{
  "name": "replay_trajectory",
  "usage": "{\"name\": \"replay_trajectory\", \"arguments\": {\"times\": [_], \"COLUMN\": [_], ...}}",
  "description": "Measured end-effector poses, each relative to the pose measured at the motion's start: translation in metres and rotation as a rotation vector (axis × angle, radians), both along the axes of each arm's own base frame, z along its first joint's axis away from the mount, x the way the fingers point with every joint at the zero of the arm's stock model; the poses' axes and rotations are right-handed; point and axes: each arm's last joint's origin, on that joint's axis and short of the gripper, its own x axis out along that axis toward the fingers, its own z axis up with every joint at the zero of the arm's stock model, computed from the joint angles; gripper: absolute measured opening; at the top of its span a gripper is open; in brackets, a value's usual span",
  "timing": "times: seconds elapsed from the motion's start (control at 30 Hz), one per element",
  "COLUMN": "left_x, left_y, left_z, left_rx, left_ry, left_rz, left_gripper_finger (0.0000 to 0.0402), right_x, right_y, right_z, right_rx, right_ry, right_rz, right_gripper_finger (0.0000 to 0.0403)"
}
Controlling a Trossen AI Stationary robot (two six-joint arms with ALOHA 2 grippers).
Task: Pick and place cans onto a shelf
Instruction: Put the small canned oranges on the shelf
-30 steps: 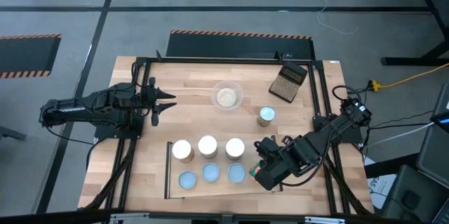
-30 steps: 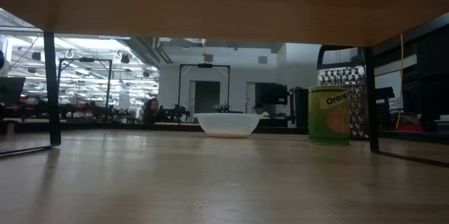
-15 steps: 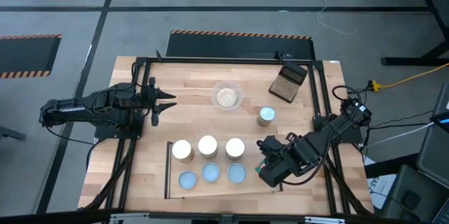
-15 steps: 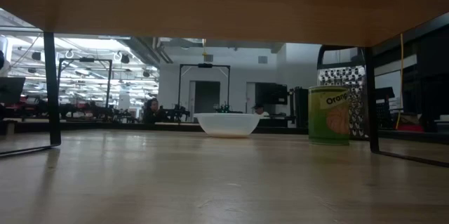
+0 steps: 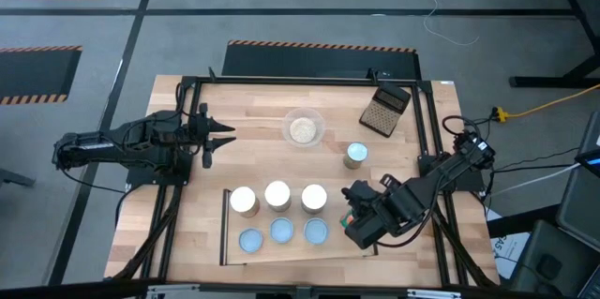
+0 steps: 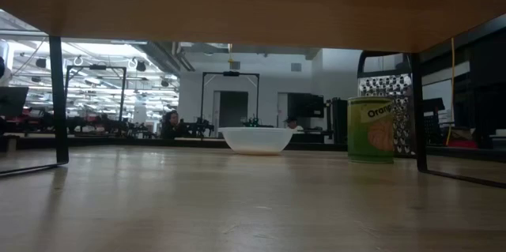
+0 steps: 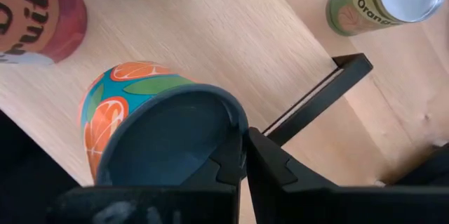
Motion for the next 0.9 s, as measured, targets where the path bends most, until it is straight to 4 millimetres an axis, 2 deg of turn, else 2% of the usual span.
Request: {"name": "replay_trajectory", "arguments": {"times": [0.9], "left_x": [0.0000], "left_y": [0.0000], "left_z": [0.0000], "left_rx": [0.000], "left_ry": [0.000], "left_rz": [0.000], "left_gripper_finger": [0.0121], "right_x": [0.0027], "right_y": [0.0020], "right_z": [-0.0006], "right_rx": [0.017], "right_ry": [-0.019], "right_rz": [0.017], "right_gripper_finger": [0.0043]}}
